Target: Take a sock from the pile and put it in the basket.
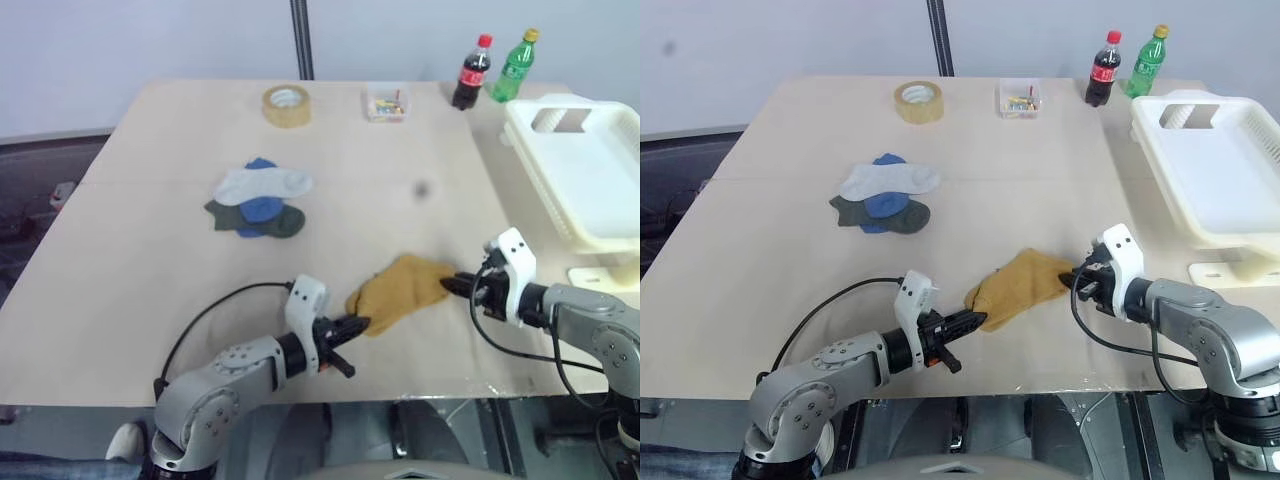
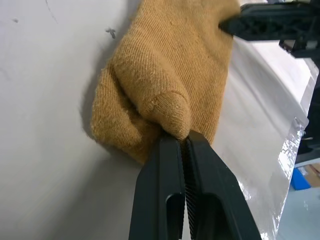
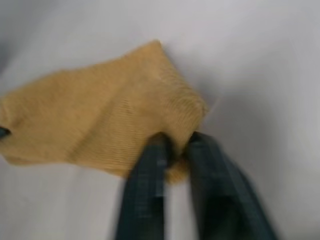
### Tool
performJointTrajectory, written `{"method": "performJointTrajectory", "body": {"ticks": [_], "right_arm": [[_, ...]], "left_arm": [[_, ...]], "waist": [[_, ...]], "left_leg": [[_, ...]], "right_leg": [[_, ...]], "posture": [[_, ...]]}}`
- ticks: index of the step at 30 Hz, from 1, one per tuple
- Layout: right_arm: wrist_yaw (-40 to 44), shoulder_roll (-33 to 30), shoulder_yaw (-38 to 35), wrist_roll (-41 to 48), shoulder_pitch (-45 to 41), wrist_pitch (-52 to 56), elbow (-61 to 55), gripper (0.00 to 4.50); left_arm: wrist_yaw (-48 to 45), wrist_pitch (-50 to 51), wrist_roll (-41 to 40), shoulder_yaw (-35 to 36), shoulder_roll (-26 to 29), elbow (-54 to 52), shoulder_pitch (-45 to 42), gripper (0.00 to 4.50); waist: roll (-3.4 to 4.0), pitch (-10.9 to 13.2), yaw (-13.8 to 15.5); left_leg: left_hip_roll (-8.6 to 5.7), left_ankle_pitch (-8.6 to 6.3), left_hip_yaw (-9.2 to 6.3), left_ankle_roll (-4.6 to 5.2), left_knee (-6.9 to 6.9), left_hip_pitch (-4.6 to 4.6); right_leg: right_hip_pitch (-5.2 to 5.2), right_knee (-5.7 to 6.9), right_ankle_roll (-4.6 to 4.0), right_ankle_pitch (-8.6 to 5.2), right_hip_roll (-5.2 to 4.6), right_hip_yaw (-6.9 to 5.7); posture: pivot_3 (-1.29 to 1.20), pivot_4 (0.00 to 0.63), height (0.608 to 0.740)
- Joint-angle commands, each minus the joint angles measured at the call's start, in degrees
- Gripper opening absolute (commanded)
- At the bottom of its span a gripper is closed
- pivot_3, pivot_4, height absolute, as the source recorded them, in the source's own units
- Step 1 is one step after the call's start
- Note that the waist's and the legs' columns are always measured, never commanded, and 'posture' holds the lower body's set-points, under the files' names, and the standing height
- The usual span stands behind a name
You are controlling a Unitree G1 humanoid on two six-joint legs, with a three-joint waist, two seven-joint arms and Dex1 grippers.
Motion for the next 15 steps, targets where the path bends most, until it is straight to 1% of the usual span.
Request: {"method": "performJointTrajectory", "body": {"ticks": [1,4,6,8,10,12,13,15], "right_arm": [[2.4,-2.1,-2.1,0.1,-1.2,-3.2,-1.7,2.04],[5.2,-4.3,-4.3,0.2,-3.2,-7.4,-2.8,2.04],[6.8,-5.1,-4.1,-0.9,-4.7,-11.3,-2.9,2.04],[8.4,-3.7,-1.8,-2.7,-5.7,-17.4,-3.2,2.04],[9.4,-0.1,2.2,-6.2,-4.6,-25.8,-3.0,2.04],[9.9,3.5,6.8,-11.0,-2.0,-34.0,0.0,2.04],[11.0,4.3,9.1,-13.6,-0.5,-37.9,1.9,2.04],[12.7,5.4,12.2,-16.5,2.0,-42.5,4.9,2.04]], "left_arm": [[-0.2,-0.9,-0.4,-0.6,0.1,-0.3,-0.3,0.0],[-0.1,-0.7,-0.6,-0.3,0.2,-0.1,-0.5,0.0],[0.1,-0.6,-0.5,-0.2,0.3,0.0,-0.8,0.0],[0.1,-0.9,0.1,-0.5,0.5,0.6,-1.4,0.0],[0.1,-1.7,1.3,-1.4,0.7,1.7,-1.9,0.0],[0.0,-2.1,1.6,-1.9,0.6,2.2,-2.3,0.0],[0.2,-1.9,1.5,-1.9,0.4,2.6,-2.5,0.0],[0.7,-2.5,2.9,-2.6,0.9,3.4,-3.1,0.0]], "waist": [[0.0,0.0,0.0],[0.0,0.0,-0.1],[0.0,0.0,-0.1],[0.0,0.0,-0.1],[-0.06,0.0,-0.1],[-0.05,0.0,-0.1],[-0.07,0.0,0.0],[-0.07,0.0,0.2]], "left_leg": [[0.0,0.0,-0.01,0.0,0.0,0.0],[0.0,0.0,0.0,0.0,0.0,0.01],[0.0,0.0,0.0,0.0,0.0,0.01],[0.0,0.0,-0.01,0.0,0.0,0.01],[0.01,0.0,-0.04,0.0,-0.02,0.01],[0.03,0.0,-0.06,0.0,-0.03,0.0],[0.03,0.0,-0.05,0.0,-0.06,0.0],[0.02,0.0,-0.05,0.0,-0.06,-0.04]], "right_leg": [[0.0,0.0,0.0,0.0,0.0,0.0],[0.0,0.01,0.0,0.0,0.01,0.0],[0.0,0.0,0.0,0.0,0.01,0.0],[0.0,0.0,0.0,0.0,0.02,-0.01],[0.0,-0.01,0.0,0.0,0.04,-0.03],[0.0,-0.04,0.0,0.0,0.06,-0.05],[0.01,-0.08,0.0,0.0,0.05,-0.05],[0.01,-0.13,0.01,0.0,0.0,-0.07]], "posture": [[0.0,0.15,0.74],[0.0,0.15,0.74],[0.0,0.15,0.74],[0.0,0.15,0.74],[0.0,0.15,0.74],[0.0,0.15,0.74],[0.0,0.15,0.74],[0.0,0.15,0.74]]}}
